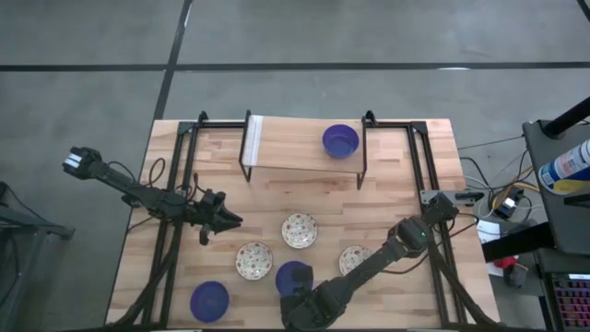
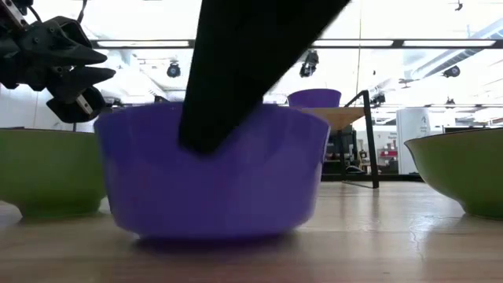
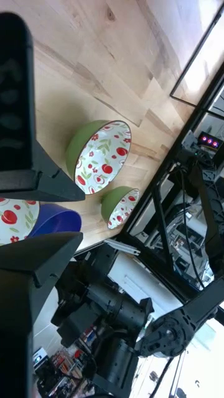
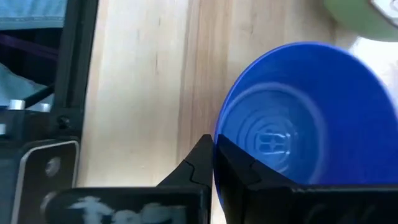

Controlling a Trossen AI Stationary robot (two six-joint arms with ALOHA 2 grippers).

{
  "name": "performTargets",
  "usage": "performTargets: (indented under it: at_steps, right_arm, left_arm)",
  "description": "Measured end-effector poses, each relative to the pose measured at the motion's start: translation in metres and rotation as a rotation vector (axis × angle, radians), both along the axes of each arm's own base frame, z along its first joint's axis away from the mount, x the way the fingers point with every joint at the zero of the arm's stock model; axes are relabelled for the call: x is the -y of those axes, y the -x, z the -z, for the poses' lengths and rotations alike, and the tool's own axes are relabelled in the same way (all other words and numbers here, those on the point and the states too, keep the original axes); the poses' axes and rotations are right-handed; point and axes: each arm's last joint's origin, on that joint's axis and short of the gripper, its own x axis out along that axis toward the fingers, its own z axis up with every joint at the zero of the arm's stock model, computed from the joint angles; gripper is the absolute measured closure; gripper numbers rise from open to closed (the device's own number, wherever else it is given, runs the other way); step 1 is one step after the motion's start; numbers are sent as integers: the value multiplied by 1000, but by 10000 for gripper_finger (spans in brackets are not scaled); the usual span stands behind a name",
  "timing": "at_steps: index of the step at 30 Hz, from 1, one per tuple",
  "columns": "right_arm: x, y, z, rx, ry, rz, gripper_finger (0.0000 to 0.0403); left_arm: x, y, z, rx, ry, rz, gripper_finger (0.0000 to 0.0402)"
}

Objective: Pick & Place Mini bowls
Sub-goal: Stack the right blue bowl on the blue bowl on the shelf

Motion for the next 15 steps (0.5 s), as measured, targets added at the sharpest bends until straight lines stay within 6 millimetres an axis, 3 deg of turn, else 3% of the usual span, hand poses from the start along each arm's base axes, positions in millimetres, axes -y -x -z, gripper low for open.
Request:
performTargets:
  at_steps: [15]
  right_arm:
    - [15, 12, -48, -31, 51, 18, 394]
  left_arm:
    - [0, 0, 0, 0, 0, 0, 319]
